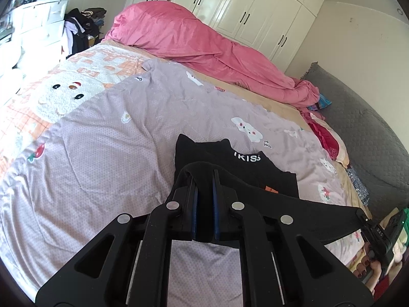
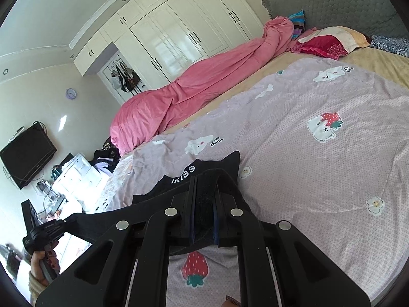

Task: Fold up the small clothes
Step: 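Lower the hem near the collar and open both grippers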

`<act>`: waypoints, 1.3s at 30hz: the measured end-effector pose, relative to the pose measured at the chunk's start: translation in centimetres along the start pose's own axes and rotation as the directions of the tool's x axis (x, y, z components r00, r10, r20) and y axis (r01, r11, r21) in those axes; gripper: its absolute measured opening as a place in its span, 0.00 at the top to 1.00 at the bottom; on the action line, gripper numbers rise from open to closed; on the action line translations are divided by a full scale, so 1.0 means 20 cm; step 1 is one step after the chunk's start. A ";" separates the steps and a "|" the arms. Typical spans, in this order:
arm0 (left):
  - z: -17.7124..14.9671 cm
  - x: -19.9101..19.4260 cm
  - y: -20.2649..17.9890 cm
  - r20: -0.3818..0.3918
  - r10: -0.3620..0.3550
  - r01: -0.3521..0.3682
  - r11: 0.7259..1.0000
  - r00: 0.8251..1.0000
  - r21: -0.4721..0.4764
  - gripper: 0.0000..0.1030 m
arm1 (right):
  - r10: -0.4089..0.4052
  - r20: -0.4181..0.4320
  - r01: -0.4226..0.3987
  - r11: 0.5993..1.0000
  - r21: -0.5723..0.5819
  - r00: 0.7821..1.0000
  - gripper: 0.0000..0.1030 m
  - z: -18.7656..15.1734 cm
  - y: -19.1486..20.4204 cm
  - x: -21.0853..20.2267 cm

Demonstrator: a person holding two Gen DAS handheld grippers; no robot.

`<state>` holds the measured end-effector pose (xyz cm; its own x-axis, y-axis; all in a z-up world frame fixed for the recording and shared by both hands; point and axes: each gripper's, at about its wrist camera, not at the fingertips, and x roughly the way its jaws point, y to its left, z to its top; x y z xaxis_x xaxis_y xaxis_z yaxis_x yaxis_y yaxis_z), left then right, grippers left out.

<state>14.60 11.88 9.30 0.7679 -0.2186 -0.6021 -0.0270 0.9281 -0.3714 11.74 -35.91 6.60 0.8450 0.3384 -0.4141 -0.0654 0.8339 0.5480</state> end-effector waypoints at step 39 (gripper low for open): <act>0.07 0.72 0.05 -0.056 0.222 -0.216 0.971 0.973 0.097 0.97 | -0.231 -0.168 0.208 0.967 -0.148 0.958 0.91 0.08 -0.18 0.85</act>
<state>26.59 10.15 1.17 0.7053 -0.0233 -0.7085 -0.1300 0.9783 -0.1616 27.21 -33.81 -1.18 0.7358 0.2045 -0.6456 0.0336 0.9411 0.3364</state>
